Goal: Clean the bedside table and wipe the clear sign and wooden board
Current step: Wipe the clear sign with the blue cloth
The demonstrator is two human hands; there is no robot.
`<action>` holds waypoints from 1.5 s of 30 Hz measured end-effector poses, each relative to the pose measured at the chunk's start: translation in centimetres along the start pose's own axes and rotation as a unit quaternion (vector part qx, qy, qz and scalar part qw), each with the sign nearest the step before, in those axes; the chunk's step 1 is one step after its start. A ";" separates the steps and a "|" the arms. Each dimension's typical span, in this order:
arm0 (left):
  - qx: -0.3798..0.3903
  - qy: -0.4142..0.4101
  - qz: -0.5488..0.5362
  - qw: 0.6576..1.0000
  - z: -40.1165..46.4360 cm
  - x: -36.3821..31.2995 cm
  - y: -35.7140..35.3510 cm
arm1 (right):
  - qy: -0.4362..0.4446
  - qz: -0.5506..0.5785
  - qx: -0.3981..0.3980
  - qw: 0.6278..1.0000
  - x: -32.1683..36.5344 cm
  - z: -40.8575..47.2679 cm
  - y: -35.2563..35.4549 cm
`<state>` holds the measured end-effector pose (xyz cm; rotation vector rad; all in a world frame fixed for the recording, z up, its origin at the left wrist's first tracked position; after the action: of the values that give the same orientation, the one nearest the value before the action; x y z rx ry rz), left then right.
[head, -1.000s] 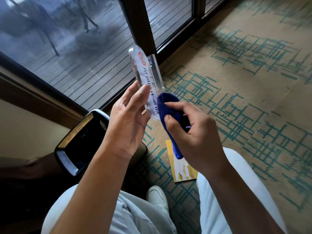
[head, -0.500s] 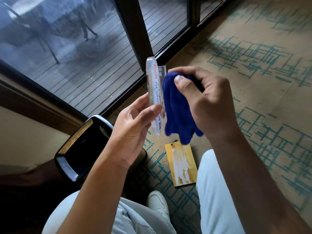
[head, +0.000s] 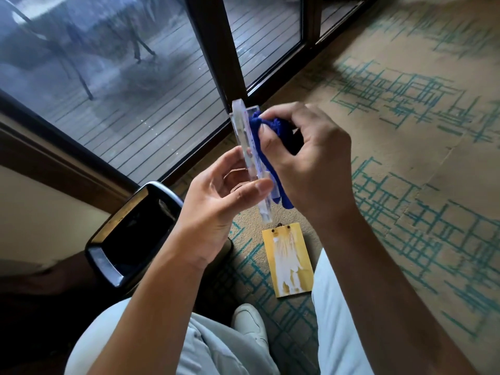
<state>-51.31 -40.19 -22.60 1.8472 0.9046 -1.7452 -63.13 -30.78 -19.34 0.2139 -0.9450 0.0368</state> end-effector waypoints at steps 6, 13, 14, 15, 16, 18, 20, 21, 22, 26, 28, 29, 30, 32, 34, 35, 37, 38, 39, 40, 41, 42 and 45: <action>-0.005 -0.001 -0.005 1.000 0.5 -0.1 0.5 | -0.023 0.006 0.025 0.999 -1.0 -2.1 0.5; -0.023 0.001 0.001 1.000 0.8 0.1 0.7 | -0.058 0.016 0.065 0.996 -2.4 -4.2 1.2; -0.030 0.002 0.001 1.000 1.0 0.2 0.8 | -0.064 0.018 0.072 0.995 -2.7 -4.5 1.2; -0.038 0.005 -0.002 0.999 1.2 0.2 0.9 | -0.070 0.020 0.076 0.994 -2.9 -4.9 1.3; -0.045 0.008 -0.006 0.999 1.4 0.3 1.0 | -0.078 0.023 0.078 0.994 -3.1 -5.2 1.4; -0.054 0.014 -0.016 0.998 1.6 0.4 1.0 | -0.090 0.031 0.077 0.992 -3.5 -5.8 1.5; -0.061 0.017 -0.019 0.998 1.7 0.5 0.8 | -0.098 0.026 0.097 0.990 -4.1 -6.1 1.4; -0.069 0.010 -0.010 0.997 1.7 0.4 0.8 | -0.105 0.022 0.112 0.988 -4.5 -6.2 1.4; -0.079 -0.006 0.015 0.997 1.7 0.2 0.9 | -0.122 0.026 0.125 0.984 -5.0 -6.2 1.5; -0.084 -0.141 0.243 0.956 1.5 -0.2 0.9 | -0.216 0.098 0.110 0.965 -5.9 -5.3 2.3; -0.084 -0.183 0.375 0.905 1.3 0.1 0.3 | -0.232 0.117 0.093 0.961 -5.8 -4.4 2.5; -0.081 -0.188 0.416 0.886 1.1 0.2 0.0 | -0.236 0.119 0.089 0.960 -5.8 -3.9 2.5; -0.075 -0.189 0.437 0.876 0.9 0.3 -0.5 | -0.239 0.118 0.090 0.960 -5.8 -3.6 2.4; -0.070 -0.193 0.446 0.871 0.6 0.4 -1.1 | -0.254 0.122 0.099 0.954 -6.1 -3.4 2.3; -0.085 -0.191 0.457 0.865 0.6 0.3 -1.1 | -0.258 0.124 0.095 0.954 -6.3 -3.5 2.5; -0.093 -0.188 0.464 0.861 0.7 0.4 -0.9 | -0.246 0.116 0.093 0.958 -6.3 -3.6 2.5; -0.098 -0.180 0.474 0.857 0.9 0.6 -0.8 | -0.207 0.084 0.099 0.970 -6.2 -4.0 2.3; -0.097 -0.173 0.471 0.859 0.9 0.7 -0.9 | -0.184 0.061 0.102 0.976 -6.2 -4.2 2.1; -0.094 -0.168 0.467 0.863 0.9 0.9 -1.0 | -0.159 0.038 0.102 0.981 -6.2 -4.3 2.0; -0.090 -0.162 0.460 0.868 1.0 1.0 -0.9 | -0.137 0.020 0.098 0.985 -6.2 -4.3 1.9; -0.080 -0.152 0.448 0.877 1.0 1.0 -0.9 | -0.123 0.006 0.093 0.988 -6.2 -4.2 1.9; -0.066 -0.135 0.425 0.892 1.2 1.0 -0.7 | -0.118 -0.004 0.089 0.989 -6.2 -3.9 2.0; -0.025 -0.077 0.320 0.944 1.6 0.5 -0.2 | -0.166 0.030 0.086 0.982 -7.0 -3.2 2.5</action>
<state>-52.64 -41.11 -23.24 1.6827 0.2322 -1.4046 -64.94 -27.24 -26.39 0.3590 -1.2836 0.1417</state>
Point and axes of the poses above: each hand's wrist, its own z-axis towards the middle knuckle, its own y-axis out of the back of the hand, x = y × z, the point moved 5 cm from there along z, towards the middle knuckle, and after that the axes turned 14 degrees about -x, right-handed, at the moved point
